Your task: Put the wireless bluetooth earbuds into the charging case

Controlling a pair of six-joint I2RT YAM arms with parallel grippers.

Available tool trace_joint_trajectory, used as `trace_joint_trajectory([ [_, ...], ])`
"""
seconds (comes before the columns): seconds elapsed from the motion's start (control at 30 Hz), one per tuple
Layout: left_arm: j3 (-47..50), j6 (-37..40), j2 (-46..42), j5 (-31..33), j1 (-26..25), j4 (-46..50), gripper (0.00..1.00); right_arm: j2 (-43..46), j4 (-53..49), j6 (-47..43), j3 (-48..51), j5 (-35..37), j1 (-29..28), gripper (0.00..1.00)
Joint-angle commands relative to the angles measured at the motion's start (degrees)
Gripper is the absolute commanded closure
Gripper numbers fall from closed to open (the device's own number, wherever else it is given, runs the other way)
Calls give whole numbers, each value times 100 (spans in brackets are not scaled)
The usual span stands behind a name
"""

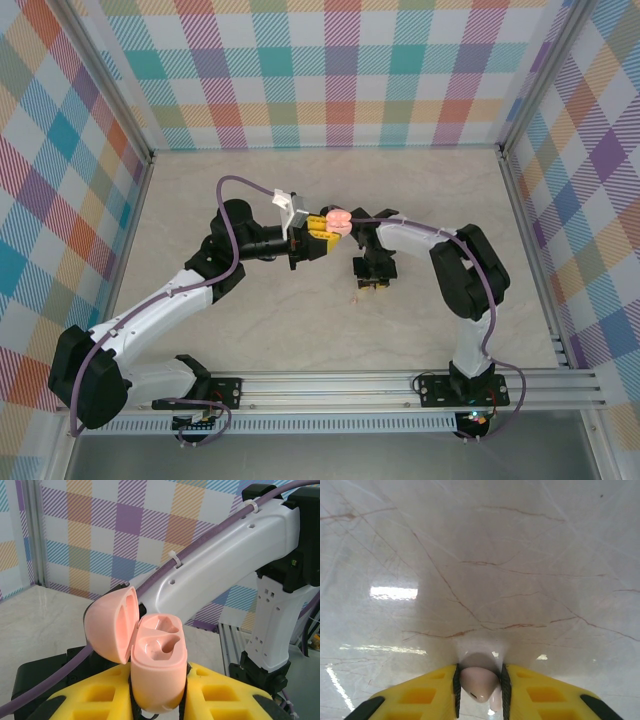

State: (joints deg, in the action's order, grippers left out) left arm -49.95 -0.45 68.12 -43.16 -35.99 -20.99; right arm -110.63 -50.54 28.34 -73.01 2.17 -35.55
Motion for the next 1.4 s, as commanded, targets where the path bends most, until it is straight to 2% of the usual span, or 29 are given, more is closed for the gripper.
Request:
trace_joint_trajectory([
  [0.0,-1,-23,-88,-35,-65,-107,76,-358,106,31,68,-94,4,74],
  [0.13,2,-26,-92,-22,-65,-97,76,-322,133,-98,76,-14,6,77],
  [0.43,64,-39,-125,195,-64,-52,76,227,448,-553,322,160,4,79],
  [0.73,388,-199,-202,1115,-44,-175,76,1394,887,-750,783,292,13,79],
  [1.1,409,-499,-25,1324,45,-230,75,2916,970,-876,782,254,31,79],
  [1.37,413,-509,44,1476,52,-185,75,3695,907,-987,524,-9,47,79],
])
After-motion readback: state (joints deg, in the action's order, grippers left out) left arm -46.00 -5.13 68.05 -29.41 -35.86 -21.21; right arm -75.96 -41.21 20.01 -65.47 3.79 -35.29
